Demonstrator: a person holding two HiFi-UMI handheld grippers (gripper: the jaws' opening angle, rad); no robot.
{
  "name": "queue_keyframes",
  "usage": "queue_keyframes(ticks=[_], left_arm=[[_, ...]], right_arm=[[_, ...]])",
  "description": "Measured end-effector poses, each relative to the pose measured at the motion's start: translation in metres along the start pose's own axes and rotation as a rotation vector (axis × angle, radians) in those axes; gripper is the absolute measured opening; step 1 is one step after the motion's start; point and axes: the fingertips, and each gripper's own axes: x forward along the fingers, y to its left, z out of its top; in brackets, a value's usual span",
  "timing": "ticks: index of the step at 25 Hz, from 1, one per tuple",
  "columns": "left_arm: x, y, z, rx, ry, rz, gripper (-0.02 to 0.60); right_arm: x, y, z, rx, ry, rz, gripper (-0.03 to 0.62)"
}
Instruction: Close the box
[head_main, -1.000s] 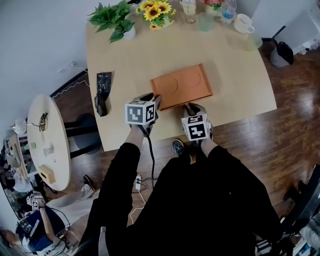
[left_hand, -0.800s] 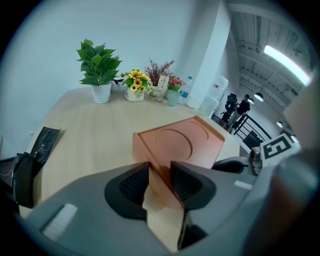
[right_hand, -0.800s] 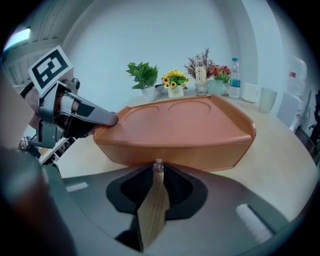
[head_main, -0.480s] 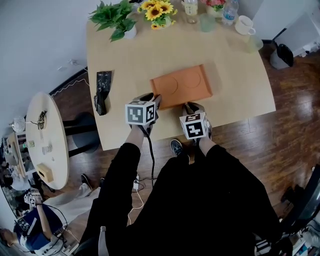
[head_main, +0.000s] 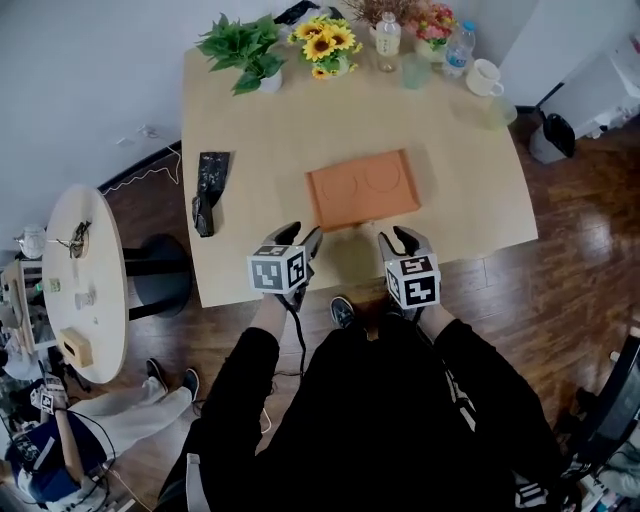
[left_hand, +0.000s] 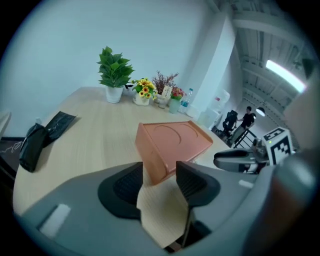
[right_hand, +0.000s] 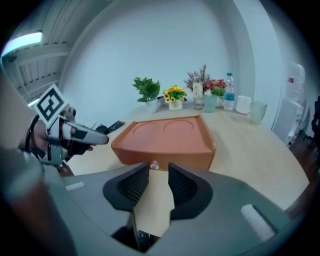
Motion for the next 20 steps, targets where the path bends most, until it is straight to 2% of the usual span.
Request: queue_keyframes(ticks=[5,9,15,20], left_arm=[[-0.05,-0.031,-0.005,-0.064,-0.117,-0.098,0.191],[-0.1,-0.058,0.027,-0.075,-0.286,-0.159,0.19],[-0.172,-0.102,0.073,-0.025,-0.469,-0.206,0.19],[-0.231,-0.147,0.106,0.087,-0.634,-0.214,0.19]], right_arm=[[-0.068,-0.003,0.042,0.078,-0.148,0.025,0.107],[-0.121,0.01,0.088,0.097,-0.306,0.089,0.097],[-0.191,0.046,0.149,0.014,-0.489,0.161,0.092],[-0.247,0.072,0.19,-0.089,-0.652,0.228,0.093]])
